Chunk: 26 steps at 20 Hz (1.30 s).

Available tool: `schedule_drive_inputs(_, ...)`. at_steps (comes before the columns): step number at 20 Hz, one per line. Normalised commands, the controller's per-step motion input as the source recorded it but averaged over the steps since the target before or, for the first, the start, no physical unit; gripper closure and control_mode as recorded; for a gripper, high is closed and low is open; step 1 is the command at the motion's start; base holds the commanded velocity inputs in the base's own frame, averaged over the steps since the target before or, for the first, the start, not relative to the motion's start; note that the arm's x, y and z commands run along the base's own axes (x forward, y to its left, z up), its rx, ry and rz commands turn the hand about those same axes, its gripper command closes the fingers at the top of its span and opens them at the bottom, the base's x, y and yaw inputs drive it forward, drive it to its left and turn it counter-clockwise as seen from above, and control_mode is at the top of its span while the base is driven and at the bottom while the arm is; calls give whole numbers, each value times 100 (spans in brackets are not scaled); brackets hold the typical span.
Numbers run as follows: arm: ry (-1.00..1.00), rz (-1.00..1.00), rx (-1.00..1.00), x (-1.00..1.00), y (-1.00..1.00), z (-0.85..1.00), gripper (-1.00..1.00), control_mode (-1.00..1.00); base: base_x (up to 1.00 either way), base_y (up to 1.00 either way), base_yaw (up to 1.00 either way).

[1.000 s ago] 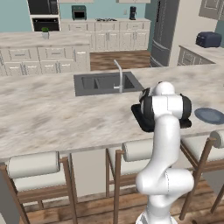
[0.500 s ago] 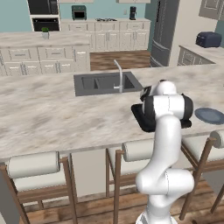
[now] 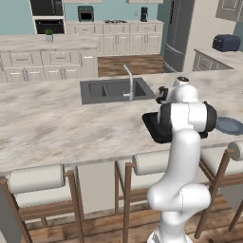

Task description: Create a steak meal by picking up the steak and asparagus from the tray and placing them on the plate. Leave the strawberry on the tray.

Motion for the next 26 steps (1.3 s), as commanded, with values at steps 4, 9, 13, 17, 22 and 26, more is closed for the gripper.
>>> schedule_drive_inputs(4, -13, 0, -18, -49, 0, 57, 100, -100, 0, 0, 0)
schedule_drive_inputs(9, -7, 0, -16, -70, -8, 47, 100, -100, 0, 0, 0)
schedule_drive_inputs(13, 0, -9, -2, -41, -62, 15, 100, -100, 0, 0, 0)
schedule_drive_inputs(17, 0, -15, 0, -17, -79, 0, 100, -100, 0, 0, 0)
schedule_drive_inputs(22, 0, -14, 0, -1, -89, 0, 100, -100, 0, 0, 0)
schedule_drive_inputs(26, 2, -10, 1, 0, -91, 0, 100, -100, 0, 0, 0)
